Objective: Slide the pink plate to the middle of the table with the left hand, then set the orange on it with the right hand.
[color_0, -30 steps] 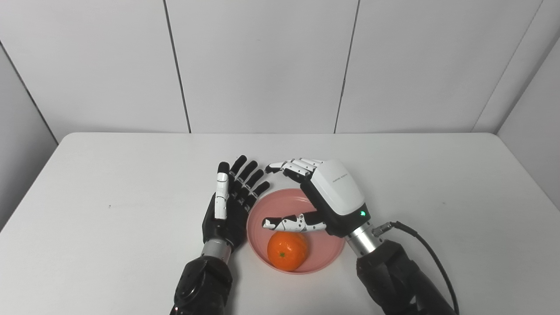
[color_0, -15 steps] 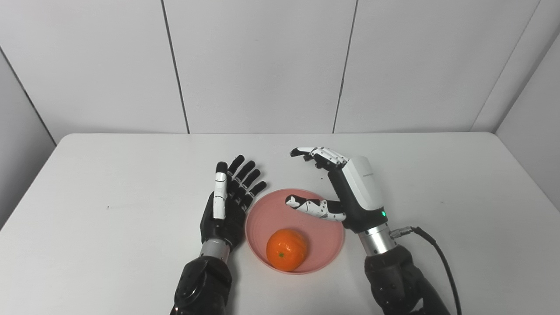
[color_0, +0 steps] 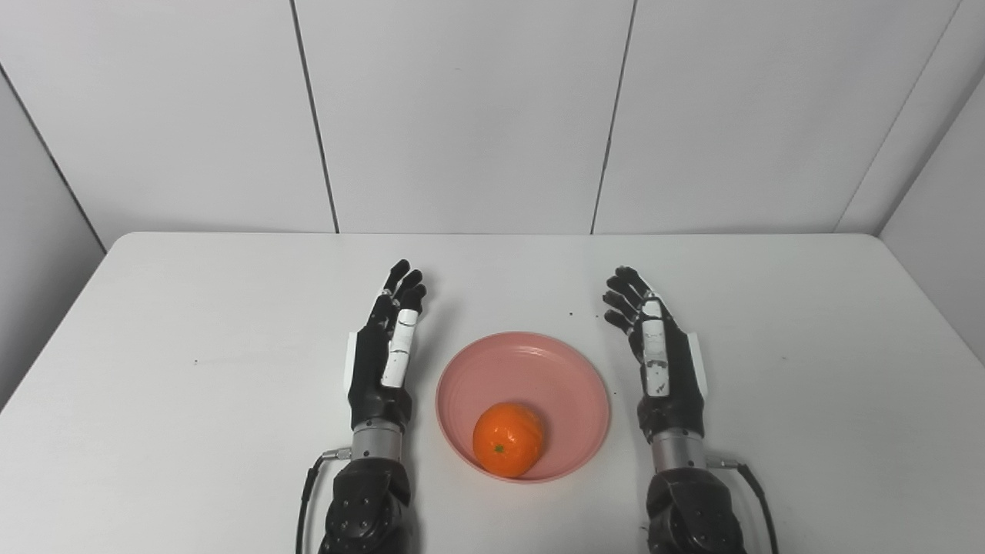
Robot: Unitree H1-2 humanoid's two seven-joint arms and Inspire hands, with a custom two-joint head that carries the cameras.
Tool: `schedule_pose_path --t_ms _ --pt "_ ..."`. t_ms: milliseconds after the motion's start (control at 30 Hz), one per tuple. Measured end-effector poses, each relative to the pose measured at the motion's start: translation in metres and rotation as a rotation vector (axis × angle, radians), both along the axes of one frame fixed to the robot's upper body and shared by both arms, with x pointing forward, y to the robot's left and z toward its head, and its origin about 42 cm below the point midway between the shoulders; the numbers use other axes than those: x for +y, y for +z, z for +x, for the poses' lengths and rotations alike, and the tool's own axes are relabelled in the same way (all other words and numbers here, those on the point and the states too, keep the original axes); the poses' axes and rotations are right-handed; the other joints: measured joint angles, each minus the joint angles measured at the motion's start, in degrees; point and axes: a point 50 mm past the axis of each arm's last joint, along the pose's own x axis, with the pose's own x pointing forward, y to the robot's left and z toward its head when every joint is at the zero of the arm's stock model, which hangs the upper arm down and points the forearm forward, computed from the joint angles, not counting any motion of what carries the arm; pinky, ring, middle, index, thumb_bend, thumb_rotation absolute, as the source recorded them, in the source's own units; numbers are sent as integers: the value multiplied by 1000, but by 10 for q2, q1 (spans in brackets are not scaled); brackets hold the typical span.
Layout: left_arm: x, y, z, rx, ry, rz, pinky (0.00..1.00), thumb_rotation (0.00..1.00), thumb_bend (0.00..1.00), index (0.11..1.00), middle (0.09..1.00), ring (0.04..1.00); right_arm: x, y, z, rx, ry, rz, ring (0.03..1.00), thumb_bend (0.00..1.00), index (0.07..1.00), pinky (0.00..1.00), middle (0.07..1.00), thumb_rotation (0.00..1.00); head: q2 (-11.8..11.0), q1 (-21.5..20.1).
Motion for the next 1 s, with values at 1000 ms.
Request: schedule_pose_path --t_ms 1000 --pt "18 -5 4 182 -43 61 1000 1000 783 1000 1000 1000 7 -5 3 97 -6 6 955 841 924 1000 931 1000 6 -5"
